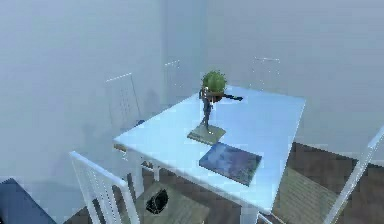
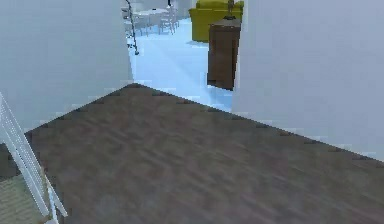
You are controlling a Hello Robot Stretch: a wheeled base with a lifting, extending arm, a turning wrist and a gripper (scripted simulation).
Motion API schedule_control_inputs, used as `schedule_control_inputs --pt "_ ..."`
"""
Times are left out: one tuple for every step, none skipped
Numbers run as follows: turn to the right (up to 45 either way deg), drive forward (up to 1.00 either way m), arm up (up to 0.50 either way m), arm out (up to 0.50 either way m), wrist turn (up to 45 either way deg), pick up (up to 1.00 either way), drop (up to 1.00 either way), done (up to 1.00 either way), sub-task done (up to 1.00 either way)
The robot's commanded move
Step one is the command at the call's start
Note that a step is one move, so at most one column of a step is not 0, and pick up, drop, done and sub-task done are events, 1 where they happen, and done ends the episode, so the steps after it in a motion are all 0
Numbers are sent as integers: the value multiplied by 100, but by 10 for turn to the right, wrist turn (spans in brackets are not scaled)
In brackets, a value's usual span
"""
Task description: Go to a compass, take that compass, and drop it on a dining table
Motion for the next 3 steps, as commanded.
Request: schedule_control_inputs --pt "450 0 0 0 0 0 0 0 0" --pt "60 0 0 0 0 0 0 0 0" --pt "0 10 0 0 0 0 0 0 0"
